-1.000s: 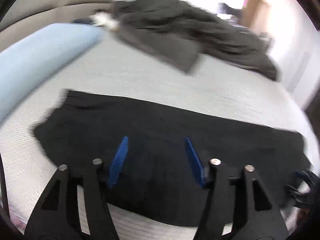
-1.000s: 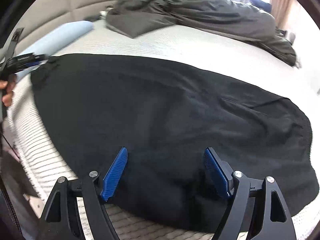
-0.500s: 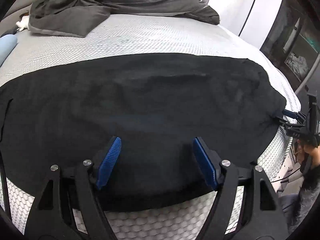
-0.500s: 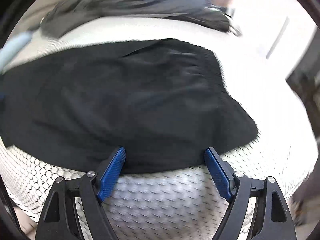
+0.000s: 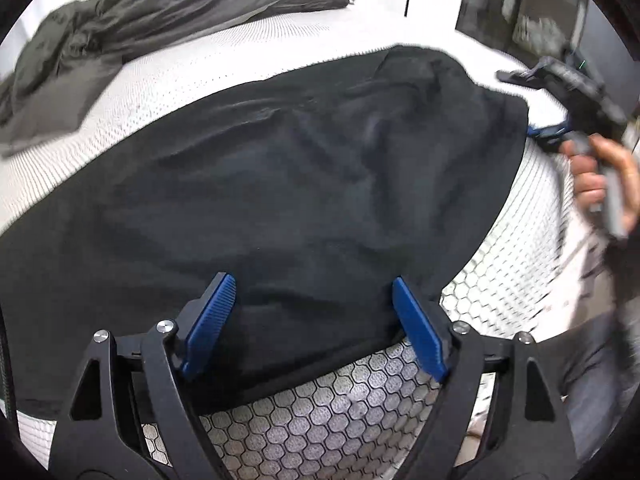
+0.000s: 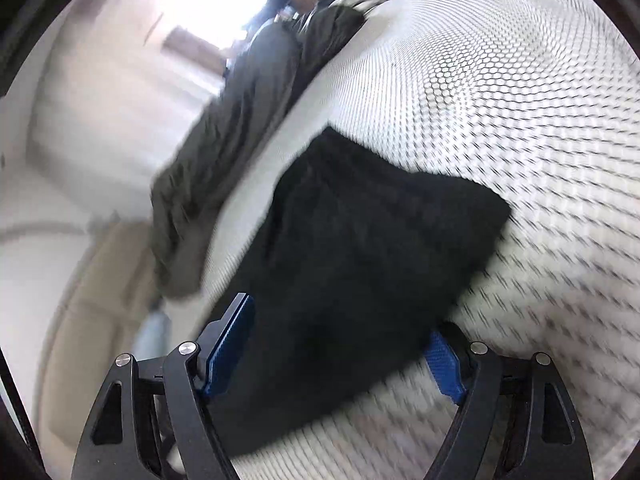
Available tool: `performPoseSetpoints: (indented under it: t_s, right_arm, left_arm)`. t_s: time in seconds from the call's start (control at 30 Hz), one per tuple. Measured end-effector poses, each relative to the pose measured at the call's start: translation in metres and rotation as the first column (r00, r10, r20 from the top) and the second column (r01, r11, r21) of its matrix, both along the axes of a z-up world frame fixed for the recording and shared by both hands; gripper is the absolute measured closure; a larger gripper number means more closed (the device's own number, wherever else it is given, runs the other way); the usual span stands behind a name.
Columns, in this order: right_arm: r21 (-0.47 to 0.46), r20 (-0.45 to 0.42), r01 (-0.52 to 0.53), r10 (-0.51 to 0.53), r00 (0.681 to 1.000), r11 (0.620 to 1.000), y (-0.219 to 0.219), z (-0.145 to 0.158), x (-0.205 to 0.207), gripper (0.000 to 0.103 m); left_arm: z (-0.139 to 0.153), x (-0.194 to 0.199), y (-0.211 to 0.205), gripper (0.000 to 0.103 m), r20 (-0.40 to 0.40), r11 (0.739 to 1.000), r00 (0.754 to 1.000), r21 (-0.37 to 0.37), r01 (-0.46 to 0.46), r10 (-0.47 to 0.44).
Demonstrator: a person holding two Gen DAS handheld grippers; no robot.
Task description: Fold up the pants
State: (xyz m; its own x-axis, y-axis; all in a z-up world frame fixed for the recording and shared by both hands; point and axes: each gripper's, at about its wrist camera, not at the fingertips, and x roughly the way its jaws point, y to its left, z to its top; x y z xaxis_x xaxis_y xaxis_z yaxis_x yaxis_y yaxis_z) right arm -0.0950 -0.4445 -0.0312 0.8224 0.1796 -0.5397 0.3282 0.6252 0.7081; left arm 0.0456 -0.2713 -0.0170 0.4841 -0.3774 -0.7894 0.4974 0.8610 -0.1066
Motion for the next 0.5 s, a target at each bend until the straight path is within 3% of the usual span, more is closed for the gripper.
performPoseSetpoints:
  t_s: [0.07,0.1,0.17,0.2,0.23,0.3,0.37,0.43,0.5]
  right_arm:
    - [-0.001,0.018,0.035,-0.035,0.999,0.999,-0.005,-0.004,0.014,0.022]
    - [-0.02,0.017,0.049,-0.049,0.999,0.999,-0.007,-0.004,0.021,0.028]
    - [-0.077,-0.012,0.074,-0.075,0.997,0.994,-0.007,-0.004,0.034,0.046]
    - [-0.114,-0.034,0.095,-0.099,0.994,0.989,-0.006,-0.001,0.038,0.066]
    - [-0.135,-0.038,0.106,-0.112,0.993,0.985,-0.01,0.002,0.041,0.075]
    - [-0.18,-0.021,0.107,-0.113,0.993,0.978,-0.001,0.016,0.05,0.081]
    - [-0.317,0.043,0.069,-0.058,0.997,0.946,0.031,0.049,0.064,0.083]
    - [-0.385,0.079,-0.001,0.035,0.996,0.923,0.068,0.073,0.081,0.084]
    - [-0.419,0.122,-0.118,0.185,0.975,0.9,0.127,0.096,0.095,0.084]
  left_arm:
    - [0.008,0.004,0.016,0.024,-0.007,0.997,0.999,-0.069,-0.045,0.045]
    - [0.013,0.004,0.027,0.024,-0.001,0.993,0.997,-0.087,-0.075,0.076]
    - [0.021,0.008,0.047,0.024,0.013,0.986,0.992,-0.114,-0.124,0.126]
    - [0.024,0.012,0.06,0.024,0.02,0.978,0.986,-0.131,-0.16,0.164]
    - [0.026,0.015,0.071,0.024,0.024,0.97,0.98,-0.144,-0.194,0.199]
    - [0.032,0.02,0.099,0.024,0.018,0.949,0.962,-0.165,-0.267,0.274]
    - [0.035,0.028,0.123,0.024,0.016,0.93,0.943,-0.172,-0.325,0.333]
    - [0.041,0.035,0.149,0.024,0.039,0.911,0.921,-0.173,-0.375,0.387]
    - [0.048,0.041,0.172,0.024,0.067,0.897,0.902,-0.162,-0.411,0.426]
